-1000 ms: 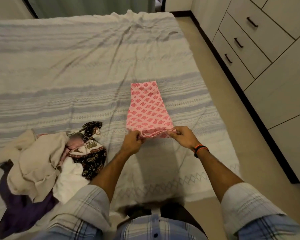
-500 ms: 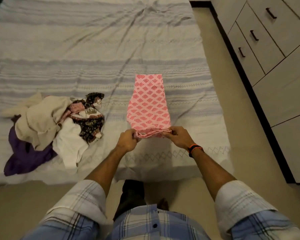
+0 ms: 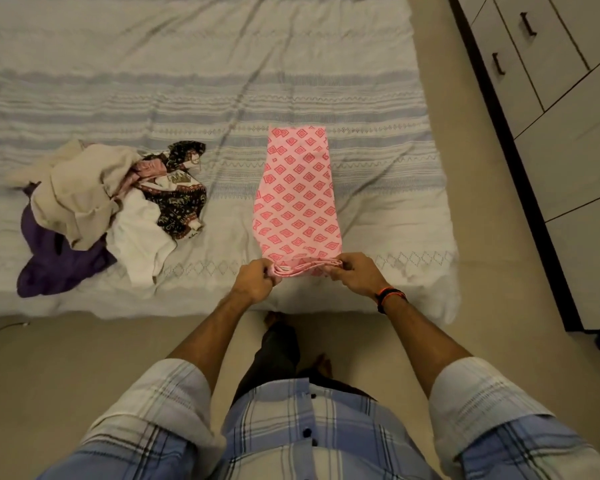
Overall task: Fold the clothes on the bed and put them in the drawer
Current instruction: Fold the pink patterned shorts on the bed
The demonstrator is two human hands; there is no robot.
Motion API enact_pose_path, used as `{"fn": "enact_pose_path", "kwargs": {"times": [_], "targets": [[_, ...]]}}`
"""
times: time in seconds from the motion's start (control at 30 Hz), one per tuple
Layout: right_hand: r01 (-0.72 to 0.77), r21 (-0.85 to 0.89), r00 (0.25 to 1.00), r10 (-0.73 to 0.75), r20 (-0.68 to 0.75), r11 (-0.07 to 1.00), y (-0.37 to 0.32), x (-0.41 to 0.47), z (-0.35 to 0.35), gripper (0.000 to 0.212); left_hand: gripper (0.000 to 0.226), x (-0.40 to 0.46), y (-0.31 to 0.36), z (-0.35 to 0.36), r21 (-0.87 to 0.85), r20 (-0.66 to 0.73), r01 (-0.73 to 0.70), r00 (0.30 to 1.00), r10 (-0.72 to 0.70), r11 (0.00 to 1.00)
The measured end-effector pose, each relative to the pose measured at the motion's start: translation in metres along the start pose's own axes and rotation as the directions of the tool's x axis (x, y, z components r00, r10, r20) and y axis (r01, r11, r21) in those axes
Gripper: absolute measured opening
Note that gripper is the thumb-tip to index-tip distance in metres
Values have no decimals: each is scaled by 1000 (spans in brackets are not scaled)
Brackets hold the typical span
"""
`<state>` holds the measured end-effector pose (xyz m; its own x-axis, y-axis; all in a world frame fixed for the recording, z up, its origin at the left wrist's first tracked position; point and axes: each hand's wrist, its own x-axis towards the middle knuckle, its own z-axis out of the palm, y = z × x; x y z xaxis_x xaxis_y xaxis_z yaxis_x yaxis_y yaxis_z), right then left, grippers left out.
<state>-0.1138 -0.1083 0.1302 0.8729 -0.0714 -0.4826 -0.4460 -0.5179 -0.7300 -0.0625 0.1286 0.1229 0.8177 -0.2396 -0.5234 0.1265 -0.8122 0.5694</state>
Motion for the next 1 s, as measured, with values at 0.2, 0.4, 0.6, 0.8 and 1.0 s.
{"fn": "enact_pose_path", "kwargs": {"times": [0.2, 0.4, 0.6, 0.8, 1.0], "targets": [[-46, 43, 998, 47, -28, 998, -8, 34, -4, 28, 25, 35, 5, -13, -8, -4, 21, 1000, -21, 1000], [-115, 77, 989, 121, -83, 990, -21, 90, -14, 26, 14, 99, 15, -31, -68, 8, 55, 998, -55, 996], [-217, 95, 962, 229, -150, 972, -20, 155, -22, 33, 22, 168, 19, -41, -166, 22, 101, 995, -99, 981], [-285, 89, 931, 298, -213, 954, -18, 216, -27, 28, 23, 227, 21, -44, -197, 40, 158, 987, -153, 968], [-333, 94, 916, 345, -206, 938, -2, 280, -26, 28, 23, 284, 17, -38, -203, 34, 191, 982, -188, 960]]}}
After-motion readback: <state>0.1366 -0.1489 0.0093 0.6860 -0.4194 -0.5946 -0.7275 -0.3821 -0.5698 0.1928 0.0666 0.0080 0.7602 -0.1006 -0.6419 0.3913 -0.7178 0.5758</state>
